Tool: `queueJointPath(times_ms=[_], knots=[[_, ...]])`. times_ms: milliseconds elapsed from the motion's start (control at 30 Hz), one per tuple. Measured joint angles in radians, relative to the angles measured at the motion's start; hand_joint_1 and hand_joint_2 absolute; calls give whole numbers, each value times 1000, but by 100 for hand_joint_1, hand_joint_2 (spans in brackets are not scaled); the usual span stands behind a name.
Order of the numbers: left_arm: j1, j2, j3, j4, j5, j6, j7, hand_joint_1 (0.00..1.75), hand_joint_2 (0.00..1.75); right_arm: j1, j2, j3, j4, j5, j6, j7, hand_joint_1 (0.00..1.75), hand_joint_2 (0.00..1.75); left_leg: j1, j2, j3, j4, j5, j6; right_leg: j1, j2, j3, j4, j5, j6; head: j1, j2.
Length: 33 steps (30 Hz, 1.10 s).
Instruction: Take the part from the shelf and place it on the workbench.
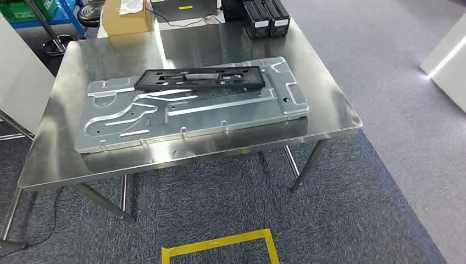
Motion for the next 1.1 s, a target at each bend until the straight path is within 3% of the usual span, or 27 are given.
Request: queueJointPath(times_ms=[67, 100, 167, 233, 267, 300, 333, 400, 467, 533, 600, 633, 733, 767, 800, 833, 900, 967, 1033, 1100], knots=[[-2, 2, -6, 0, -3, -2, 3, 0, 0, -5, 10, -2, 58, -1, 74, 67, 0, 0, 1, 0, -7, 4, 8, -12, 1, -1, -10, -4, 7, -16, 0, 0], [-1, 3, -8, 0, -3, -3, 5, 0, 0, -8, 13, -3, 79, -2, 89, 81, 0, 0, 3, -1, -14, 14, -4, -17, 1, -2, -17, -4, 15, -26, 0, 0], [1, 5, -11, 1, -4, -3, 5, 0, 0, -17, 17, -6, 111, 0, 97, 77, 0, 0, 7, -3, -41, 87, -78, -27, 1, -5, -37, -7, 35, -43, -1, 0], [1, 8, -13, 2, -7, -5, 2, 0, 0, -25, 17, -6, 132, 1, 96, 56, 0, 0, 9, -3, -73, 213, -170, -32, 5, -6, -60, -6, 53, -49, -1, 0], [1, 9, -14, 2, -9, -7, 0, 0, 0, -28, 17, -7, 140, 1, 96, 44, 0, 0, 9, -3, -78, 262, -191, -32, 7, -6, -72, -5, 61, -50, -1, 0], [1, 11, -16, 2, -13, -9, -2, 0, 0, -30, 18, -7, 148, 1, 95, 33, 0, 0, 9, -3, -69, 284, -189, -31, 9, -7, -84, -4, 70, -49, -1, 0], [2, 13, -18, 2, -16, -12, -5, 0, 0, -33, 19, -7, 154, 1, 94, 23, 0, 0, 9, -4, -43, 268, -168, -29, 10, -7, -96, -1, 78, -49, -1, 0], [2, 18, -24, 2, -21, -15, -9, 0, 0, -38, 23, -7, 165, 2, 91, 11, 0, 0, 7, -5, 54, 143, -116, -19, 12, -7, -115, 3, 93, -46, -1, 0], [-1, 23, -29, 2, -23, -16, -11, 0, 0, -41, 30, -7, 172, 3, 90, 11, 0, 0, 1, -5, 143, 3, -106, -9, 13, -8, -126, 4, 107, -39, -1, 0], [-1, 26, -33, 2, -25, -15, -11, 0, 0, -42, 36, -8, 178, 3, 90, 18, 0, 0, -5, -5, 166, -50, -108, -3, 11, -9, -131, 1, 124, -28, -1, 0], [0, 25, -34, 2, -27, -14, -6, 0, 0, -42, 39, -12, 184, 2, 90, 30, 0, 0, -1, -2, 156, -61, -87, 7, 10, -8, -138, 2, 127, -17, -1, 0], [0, 25, -34, 2, -28, -14, -2, 0, 0, -43, 41, -15, 186, 1, 90, 36, 0, 0, 1, 0, 149, -66, -75, 13, 10, -6, -146, 20, 103, -11, 0, 0], [0, 24, -37, 3, -34, -17, 12, 0, 0, -45, 46, -26, 191, -3, 89, 55, 0, 0, 2, 4, 114, -63, -47, 23, 4, -2, -192, 177, -35, 1, 1, 0], [0, 24, -38, 4, -37, -17, 17, 0, 0, -45, 47, -29, 193, -3, 89, 59, 0, 0, 2, 4, 100, -57, -40, 23, 1, -2, -202, 233, -60, 5, 1, 0], [0, 23, -39, 4, -40, -18, 22, 0, 0, -45, 48, -31, 194, -4, 88, 63, 0, 0, 2, 5, 85, -49, -34, 22, -1, -2, -201, 266, -63, 8, 1, 0], [0, 23, -39, 5, -43, -18, 26, 0, 0, -45, 49, -34, 194, -5, 86, 67, 0, 0, 2, 5, 70, -40, -29, 20, -5, -2, -184, 267, -46, 12, 1, 0], [0, 22, -42, 6, -48, -18, 34, 0, 0, -47, 49, -39, 195, -7, 81, 72, 0, 0, 5, 5, 39, -17, -23, 14, -12, -2, -105, 176, 2, 16, 1, 0], [0, 21, -45, 6, -54, -17, 39, 0, 0, -50, 52, -45, 196, -10, 77, 72, 0, 0, 5, 5, 12, 6, -18, 5, -10, 0, -28, 59, 7, 15, 1, 0], [-1, 20, -49, 6, -59, -14, 41, 0, 0, -53, 56, -49, 197, -13, 73, 70, 0, 0, 3, 4, -3, 17, -8, -8, -4, 2, -11, 13, -6, 7, 0, 0], [1, 19, -54, 6, -63, -12, 41, 0, 0, -53, 59, -53, 198, -14, 68, 65, 0, 0, 6, 2, -12, 21, -1, -20, -5, 1, -22, 8, 3, -9, 0, 0]])
